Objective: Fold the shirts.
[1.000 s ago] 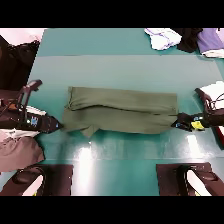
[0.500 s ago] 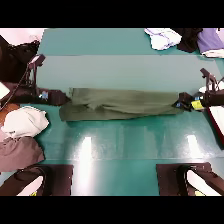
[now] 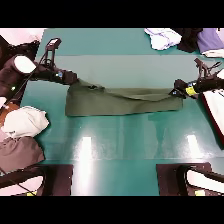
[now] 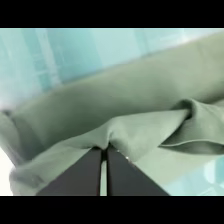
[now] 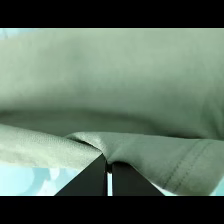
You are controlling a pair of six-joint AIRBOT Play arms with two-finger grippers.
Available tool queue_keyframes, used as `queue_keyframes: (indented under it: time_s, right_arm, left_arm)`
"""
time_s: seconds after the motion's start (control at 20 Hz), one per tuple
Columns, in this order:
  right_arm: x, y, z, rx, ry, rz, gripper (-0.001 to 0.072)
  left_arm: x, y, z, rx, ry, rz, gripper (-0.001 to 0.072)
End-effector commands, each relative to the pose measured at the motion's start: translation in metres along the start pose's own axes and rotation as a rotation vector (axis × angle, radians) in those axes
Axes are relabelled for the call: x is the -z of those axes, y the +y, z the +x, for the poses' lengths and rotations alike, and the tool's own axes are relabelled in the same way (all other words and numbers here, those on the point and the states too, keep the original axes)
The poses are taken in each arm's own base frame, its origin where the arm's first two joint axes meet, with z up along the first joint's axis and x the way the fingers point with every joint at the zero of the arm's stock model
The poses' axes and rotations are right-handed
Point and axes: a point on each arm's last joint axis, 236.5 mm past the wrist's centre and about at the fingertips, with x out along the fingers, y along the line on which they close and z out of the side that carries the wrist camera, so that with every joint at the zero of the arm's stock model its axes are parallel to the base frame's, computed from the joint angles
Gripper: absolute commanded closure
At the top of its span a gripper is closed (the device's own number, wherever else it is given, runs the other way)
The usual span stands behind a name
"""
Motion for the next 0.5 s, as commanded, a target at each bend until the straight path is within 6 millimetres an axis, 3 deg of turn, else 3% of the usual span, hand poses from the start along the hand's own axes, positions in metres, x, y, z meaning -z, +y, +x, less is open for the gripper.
queue_keyframes:
  time_s: [0.0,0.25,0.45]
  right_arm:
    - [-0.015,-0.005,0.005,0.016,-0.036,-0.006,0.0694]
    - [-0.016,-0.020,0.004,0.081,-0.040,-0.035,0.0693]
    - [-0.016,-0.024,0.004,0.099,-0.040,-0.043,0.0693]
  left_arm:
    - [-0.017,0.009,0.020,-0.008,-0.013,0.035,0.0676]
    - [-0.034,0.011,0.022,-0.016,-0.055,0.042,0.0676]
    - [-0.006,0.011,0.033,0.007,0.060,0.050,0.0675]
